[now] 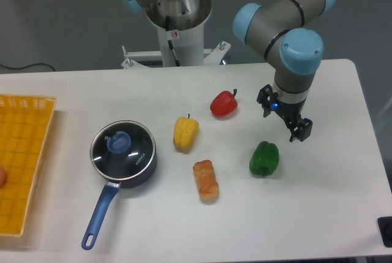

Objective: Open the lid

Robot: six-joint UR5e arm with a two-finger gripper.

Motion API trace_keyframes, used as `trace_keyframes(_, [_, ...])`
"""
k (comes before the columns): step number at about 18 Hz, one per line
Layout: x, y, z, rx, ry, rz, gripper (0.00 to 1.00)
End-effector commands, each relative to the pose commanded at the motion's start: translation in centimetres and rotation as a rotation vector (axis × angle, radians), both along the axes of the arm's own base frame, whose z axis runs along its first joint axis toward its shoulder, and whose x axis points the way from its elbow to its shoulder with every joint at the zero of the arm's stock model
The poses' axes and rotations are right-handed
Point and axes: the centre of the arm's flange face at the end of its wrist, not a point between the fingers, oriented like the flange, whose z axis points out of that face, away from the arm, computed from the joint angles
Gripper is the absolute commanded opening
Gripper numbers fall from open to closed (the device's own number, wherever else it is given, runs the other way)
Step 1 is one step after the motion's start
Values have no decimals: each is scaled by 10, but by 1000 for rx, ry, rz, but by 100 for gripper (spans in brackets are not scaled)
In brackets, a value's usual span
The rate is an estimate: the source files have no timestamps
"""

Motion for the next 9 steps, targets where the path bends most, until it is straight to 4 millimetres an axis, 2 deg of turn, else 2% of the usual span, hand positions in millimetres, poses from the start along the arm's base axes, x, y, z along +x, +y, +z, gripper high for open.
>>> trace_keyframes(9, [7,8,-1,6,2,-13,100])
